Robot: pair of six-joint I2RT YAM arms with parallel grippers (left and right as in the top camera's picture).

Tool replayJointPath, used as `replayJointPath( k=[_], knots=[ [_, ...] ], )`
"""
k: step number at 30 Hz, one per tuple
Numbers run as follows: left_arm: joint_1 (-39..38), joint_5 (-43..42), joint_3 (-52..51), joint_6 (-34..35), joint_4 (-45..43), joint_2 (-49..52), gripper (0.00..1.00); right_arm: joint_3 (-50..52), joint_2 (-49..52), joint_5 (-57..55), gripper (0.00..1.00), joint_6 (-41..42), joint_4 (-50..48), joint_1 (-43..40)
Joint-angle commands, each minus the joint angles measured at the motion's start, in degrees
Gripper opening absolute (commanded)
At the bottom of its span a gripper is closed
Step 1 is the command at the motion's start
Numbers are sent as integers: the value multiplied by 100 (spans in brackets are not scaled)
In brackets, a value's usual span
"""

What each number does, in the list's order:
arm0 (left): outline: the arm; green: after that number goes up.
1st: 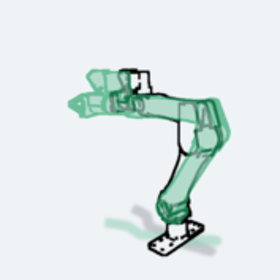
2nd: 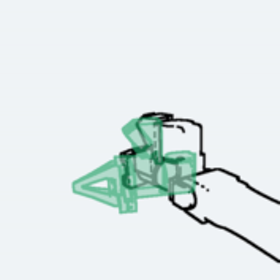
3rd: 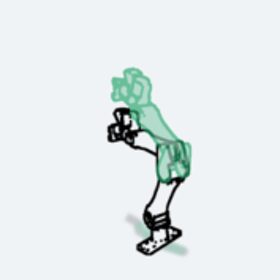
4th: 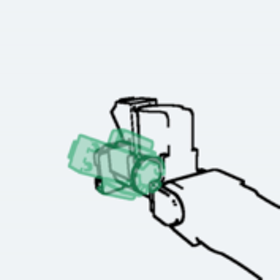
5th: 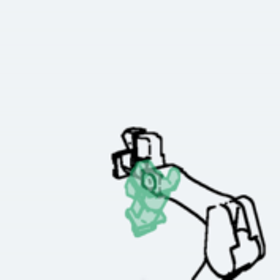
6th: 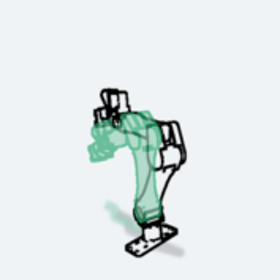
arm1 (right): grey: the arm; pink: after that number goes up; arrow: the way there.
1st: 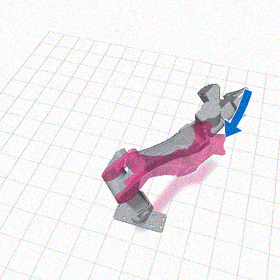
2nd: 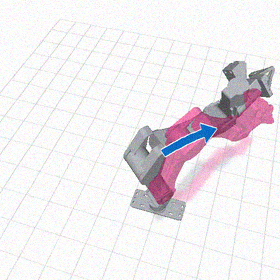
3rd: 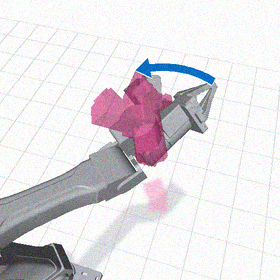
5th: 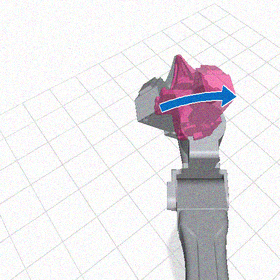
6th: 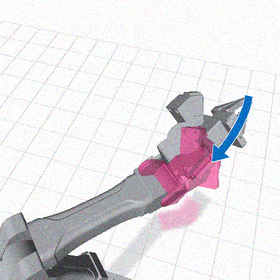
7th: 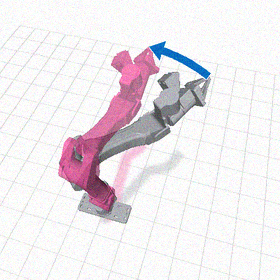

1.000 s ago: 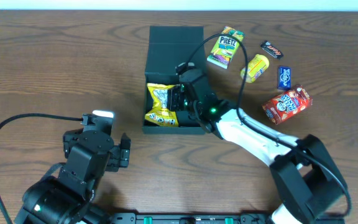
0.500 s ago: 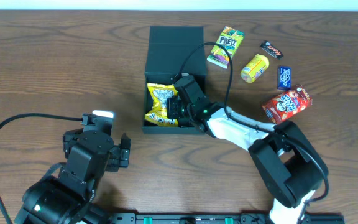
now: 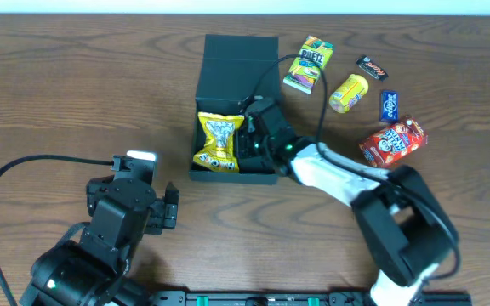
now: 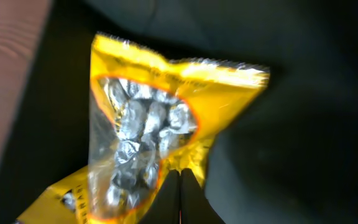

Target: Pack container

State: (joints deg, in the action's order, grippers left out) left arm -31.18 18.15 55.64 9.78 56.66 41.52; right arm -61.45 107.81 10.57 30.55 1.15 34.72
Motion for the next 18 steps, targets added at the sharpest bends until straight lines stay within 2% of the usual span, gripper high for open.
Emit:
replayJointPath(
  k=[1,5,9,13,18],
  knots=[
    [13,2,87,-35,15,-2,95,-83,-614,20,1,-85,247,-232],
    [13,2,87,-35,15,-2,95,-83,-1220,-22,1,-83,876,-409],
    [13,2,87,-35,15,-2,95,-83,-1670,-697,1,55,1843,-472],
    [13,2,87,-35,15,-2,95,-81,-1657,-885,1,92,2612,-470],
    [13,2,87,-37,15,-2,95,-76,-1486,-859,1,221,2865,-463]
  ],
)
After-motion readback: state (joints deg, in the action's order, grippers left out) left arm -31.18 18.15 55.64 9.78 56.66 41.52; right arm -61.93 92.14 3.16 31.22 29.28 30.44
